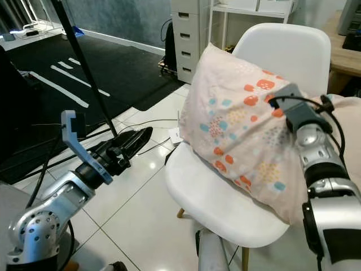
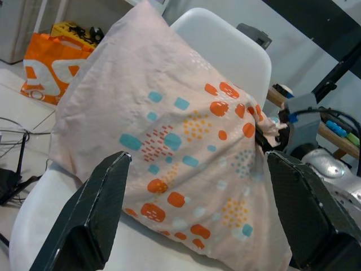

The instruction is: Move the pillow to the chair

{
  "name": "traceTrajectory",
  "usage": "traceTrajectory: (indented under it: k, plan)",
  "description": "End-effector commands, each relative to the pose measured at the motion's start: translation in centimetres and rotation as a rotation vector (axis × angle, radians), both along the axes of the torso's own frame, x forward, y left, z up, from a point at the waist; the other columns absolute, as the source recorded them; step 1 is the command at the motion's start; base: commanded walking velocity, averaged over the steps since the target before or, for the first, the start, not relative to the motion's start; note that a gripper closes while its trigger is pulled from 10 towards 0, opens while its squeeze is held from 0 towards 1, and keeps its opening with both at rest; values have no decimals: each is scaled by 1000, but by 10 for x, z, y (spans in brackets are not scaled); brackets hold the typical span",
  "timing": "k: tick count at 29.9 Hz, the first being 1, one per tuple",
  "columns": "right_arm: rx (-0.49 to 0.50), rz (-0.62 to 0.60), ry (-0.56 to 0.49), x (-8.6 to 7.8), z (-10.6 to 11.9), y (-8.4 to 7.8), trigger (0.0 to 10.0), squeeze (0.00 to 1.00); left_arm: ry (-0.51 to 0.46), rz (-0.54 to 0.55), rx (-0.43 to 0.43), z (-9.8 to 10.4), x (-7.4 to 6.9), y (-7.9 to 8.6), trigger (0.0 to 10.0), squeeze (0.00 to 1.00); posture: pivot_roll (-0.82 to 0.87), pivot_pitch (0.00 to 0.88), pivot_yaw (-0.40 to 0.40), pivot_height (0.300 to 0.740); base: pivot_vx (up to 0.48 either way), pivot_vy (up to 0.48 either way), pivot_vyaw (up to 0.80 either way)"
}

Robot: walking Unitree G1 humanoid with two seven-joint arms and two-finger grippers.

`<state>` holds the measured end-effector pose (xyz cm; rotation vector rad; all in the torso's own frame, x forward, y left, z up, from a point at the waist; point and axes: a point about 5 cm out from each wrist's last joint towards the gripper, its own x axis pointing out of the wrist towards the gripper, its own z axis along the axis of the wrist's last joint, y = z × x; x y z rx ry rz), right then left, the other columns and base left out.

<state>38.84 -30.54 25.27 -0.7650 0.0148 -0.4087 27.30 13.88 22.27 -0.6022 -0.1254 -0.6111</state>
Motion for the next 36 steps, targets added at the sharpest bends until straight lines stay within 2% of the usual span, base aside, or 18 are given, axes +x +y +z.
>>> traceTrajectory:
  k: [1, 8, 9, 10, 12, 13, 14, 16, 18, 21, 23, 24, 26, 32, 36]
  plan:
    - [76, 68, -37, 5, 10, 11, 10000, 1000, -25, 4, -3, 2, -3, 2, 10000, 0, -204, 129, 69, 547, 0, 0, 0]
    - [162, 162, -64, 8, 12, 25, 10000, 1000, -8, 64, 8, -4, 0, 11, 10000, 0, -209, 121, 53, 547, 0, 0, 0]
    - [213, 218, -65, 9, 10, 33, 10000, 0, -11, 79, 15, -4, 0, 13, 10000, 0, -208, 116, 49, 547, 0, 0, 0]
    - [247, 257, -67, 10, 8, 38, 10000, 0, -13, 89, 19, -4, 0, 14, 10000, 0, -208, 116, 49, 547, 0, 0, 0]
    - [422, 416, -72, 10, 2, 58, 10000, 0, -17, 128, 40, -5, 1, 19, 10000, 0, -215, 104, 41, 551, 0, 0, 0]
    - [422, 416, -72, 10, 2, 58, 10000, 0, -17, 128, 40, -5, 1, 19, 10000, 0, -215, 104, 41, 551, 0, 0, 0]
    - [531, 512, -61, 8, -7, 72, 10000, 0, -14, 172, 67, -7, 4, 23, 10000, 0, -217, 96, 40, 561, 0, 0, 0]
    - [556, 535, -46, 7, -12, 78, 10000, 0, -9, 196, 88, -9, 6, 26, 10000, 0, -217, 96, 40, 566, 0, 0, 0]
    - [608, 562, -7, 6, -27, 88, 10000, 0, 6, 237, 138, -14, 9, 29, 10000, 0, -220, 86, 37, 576, 0, 0, 0]
    - [631, 586, 18, 4, -36, 96, 10000, 0, 15, 255, 176, -16, 11, 30, 10000, 0, -219, 83, 35, 581, 0, 0, 0]
    - [656, 626, 74, -2, -57, 112, 10000, 0, 32, 288, 229, -22, 14, 31, 10000, 0, -217, 73, 29, 591, 0, 0, 0]
    - [656, 626, 74, -2, -57, 112, 10000, 0, 32, 288, 229, -22, 14, 31, 10000, 0, -217, 73, 29, 591, 0, 0, 0]
    - [672, 653, 112, -7, -71, 122, 10000, 0, 51, 317, 282, -30, 15, 34, 10000, 0, -217, 72, 29, 601, 0, 0, 0]
    - [681, 670, 145, -12, -80, 125, 10000, 0, 71, 355, 344, -40, 15, 39, 10000, 0, -218, 73, 27, 616, 0, 0, 0]
    - [663, 650, 195, -17, -92, 118, 10000, 0, 129, 431, 418, -64, 13, 53, 10000, 0, -218, 70, 19, 631, 0, 0, 0]
